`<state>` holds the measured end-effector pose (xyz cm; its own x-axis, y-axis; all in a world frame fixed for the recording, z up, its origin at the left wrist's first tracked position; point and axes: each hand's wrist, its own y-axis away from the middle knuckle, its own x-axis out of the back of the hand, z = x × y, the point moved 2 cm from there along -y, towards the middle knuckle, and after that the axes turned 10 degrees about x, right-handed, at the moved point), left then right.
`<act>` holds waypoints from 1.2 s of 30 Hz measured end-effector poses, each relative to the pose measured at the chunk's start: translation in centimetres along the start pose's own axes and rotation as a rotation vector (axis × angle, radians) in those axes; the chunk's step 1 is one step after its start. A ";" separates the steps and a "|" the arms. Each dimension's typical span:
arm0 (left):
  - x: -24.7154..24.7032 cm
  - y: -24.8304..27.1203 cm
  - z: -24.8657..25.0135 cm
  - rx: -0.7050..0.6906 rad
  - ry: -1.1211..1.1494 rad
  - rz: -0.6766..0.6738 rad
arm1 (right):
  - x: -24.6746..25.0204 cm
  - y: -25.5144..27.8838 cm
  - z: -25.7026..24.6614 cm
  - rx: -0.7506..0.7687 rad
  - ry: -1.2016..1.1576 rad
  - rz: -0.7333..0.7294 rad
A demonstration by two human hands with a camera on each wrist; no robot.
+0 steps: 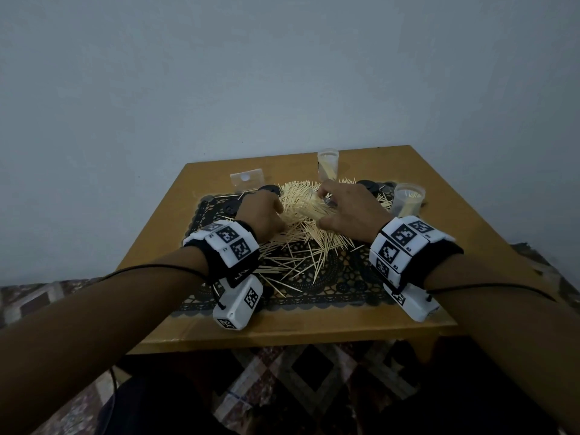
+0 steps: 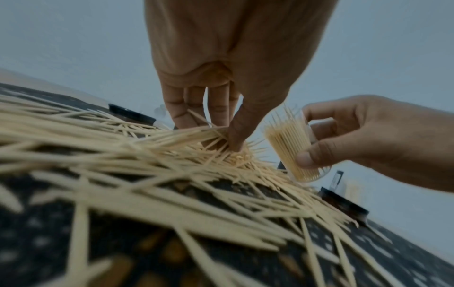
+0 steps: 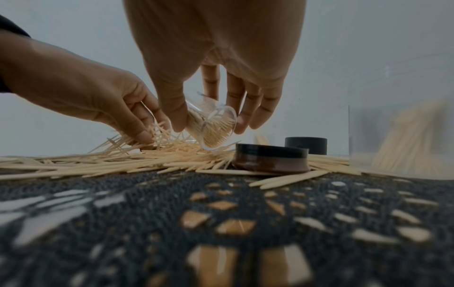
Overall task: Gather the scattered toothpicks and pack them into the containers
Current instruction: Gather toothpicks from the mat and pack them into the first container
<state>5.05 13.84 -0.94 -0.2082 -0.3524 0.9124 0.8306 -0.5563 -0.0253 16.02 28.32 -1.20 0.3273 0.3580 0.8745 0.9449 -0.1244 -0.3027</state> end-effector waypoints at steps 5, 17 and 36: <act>2.0 0.0 -0.9 -0.044 0.049 0.011 | -0.1 -0.1 -0.1 0.007 0.020 0.004; 2.9 0.5 -1.7 -0.158 0.276 -0.134 | -0.3 -0.2 -0.5 0.052 0.028 -0.007; 2.5 0.0 0.2 -0.270 0.379 -0.142 | -0.2 -0.1 -0.5 0.059 0.031 -0.069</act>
<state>4.66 13.06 1.46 -0.5252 -0.4801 0.7026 0.6268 -0.7767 -0.0623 15.90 27.77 -1.13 0.2619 0.3353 0.9050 0.9640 -0.0454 -0.2622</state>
